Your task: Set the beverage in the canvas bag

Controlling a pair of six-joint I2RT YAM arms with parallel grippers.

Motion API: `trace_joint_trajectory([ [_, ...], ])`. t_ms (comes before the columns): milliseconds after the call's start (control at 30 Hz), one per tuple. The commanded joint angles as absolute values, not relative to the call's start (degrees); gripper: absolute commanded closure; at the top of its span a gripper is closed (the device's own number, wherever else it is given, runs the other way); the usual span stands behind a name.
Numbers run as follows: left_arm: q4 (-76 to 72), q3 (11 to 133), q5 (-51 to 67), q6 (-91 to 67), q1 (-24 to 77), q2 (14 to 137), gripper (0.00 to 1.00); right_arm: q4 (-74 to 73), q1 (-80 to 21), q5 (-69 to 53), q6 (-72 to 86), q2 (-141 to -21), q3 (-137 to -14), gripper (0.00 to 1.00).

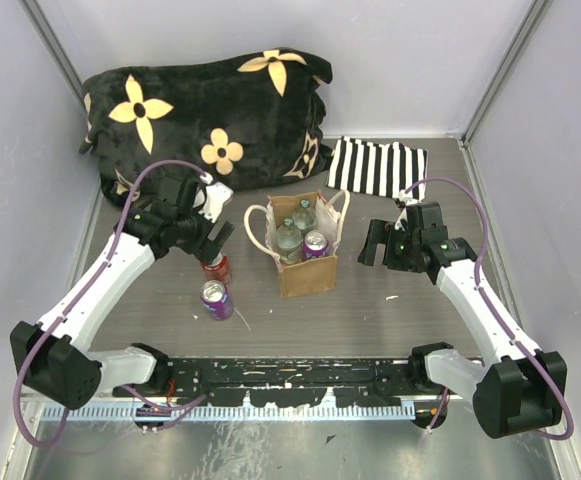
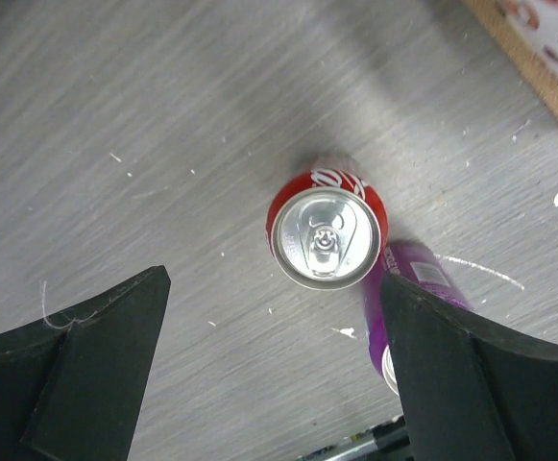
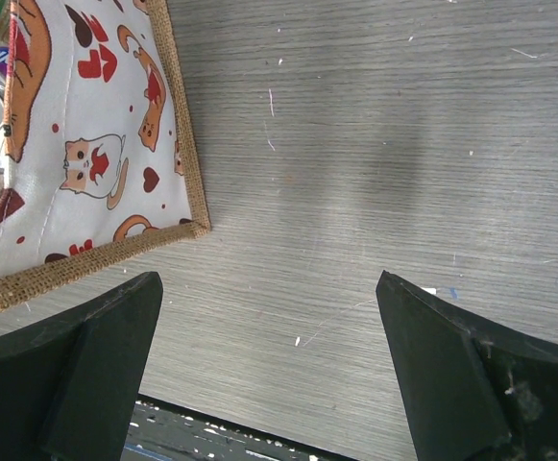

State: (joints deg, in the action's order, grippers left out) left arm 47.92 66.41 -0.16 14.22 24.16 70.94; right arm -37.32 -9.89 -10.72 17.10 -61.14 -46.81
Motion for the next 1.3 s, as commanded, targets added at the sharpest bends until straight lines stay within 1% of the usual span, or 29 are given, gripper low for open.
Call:
trace_joint_trajectory([
  [0,49.5,64.6,0.5,16.0,24.1,73.3,0.02,-35.5,-9.7,-11.6,17.4,-60.4,-48.3,0.0],
  [200,50.3,65.7,3.1,14.0,24.1,79.0,0.02,-36.5,-9.7,-10.7,17.1,-59.5,-48.1,0.0],
  [400,48.4,64.7,3.0,12.9,24.2,82.2,0.02,-36.5,-9.7,-10.7,17.0,-59.8,-47.9,0.0],
  [467,47.7,64.2,2.9,12.7,24.2,83.0,0.0,-36.5,-9.6,-10.6,16.9,-59.7,-47.8,0.0],
  [533,47.6,63.7,2.8,12.6,24.3,83.5,0.09,-36.5,-9.7,-10.5,16.9,-59.6,-47.8,0.0],
  [567,47.5,63.4,2.7,12.6,24.3,83.6,0.11,-36.5,-9.6,-10.4,16.9,-59.5,-47.8,0.0],
  [600,47.5,63.2,2.7,12.7,24.3,83.8,0.17,-36.5,-9.6,-10.3,16.8,-59.5,-47.7,0.0],
  [633,47.5,62.9,2.7,12.7,24.3,84.0,0.21,-36.5,-9.7,-10.2,16.8,-59.4,-47.7,0.0],
  [733,47.5,62.2,3.2,12.7,24.3,84.3,0.29,-36.5,-9.6,-10.3,16.7,-59.4,-47.5,0.0],
  [767,47.5,62.0,3.3,12.7,24.4,84.3,0.33,-36.5,-9.7,-10.3,16.8,-59.5,-47.4,0.0],
  [800,47.7,61.8,3.3,12.7,24.3,84.2,0.4,-36.4,-9.7,-10.3,16.8,-59.5,-47.4,0.0],
  [833,47.7,61.7,3.3,12.7,24.3,84.2,0.5,-36.4,-9.6,-10.4,16.8,-59.5,-47.3,0.0],
  [933,47.8,62.8,2.5,13.2,24.4,83.4,0.87,-36.4,-9.6,-10.3,16.8,-59.2,-47.2,0.0],
  [967,47.6,64.0,1.8,13.5,24.3,83.0,0.97,-36.5,-9.5,-10.3,16.8,-59.2,-47.2,0.0],
  [1033,47.5,68.6,0.4,14.3,24.3,82.1,1.0,-36.4,-9.6,-10.4,16.7,-59.2,-47.2,0.0],
  [1267,42.4,92.3,-3.4,13.9,24.2,83.9,1.0,-36.3,-9.6,-10.5,17.0,-59.1,-47.1,0.0],
])
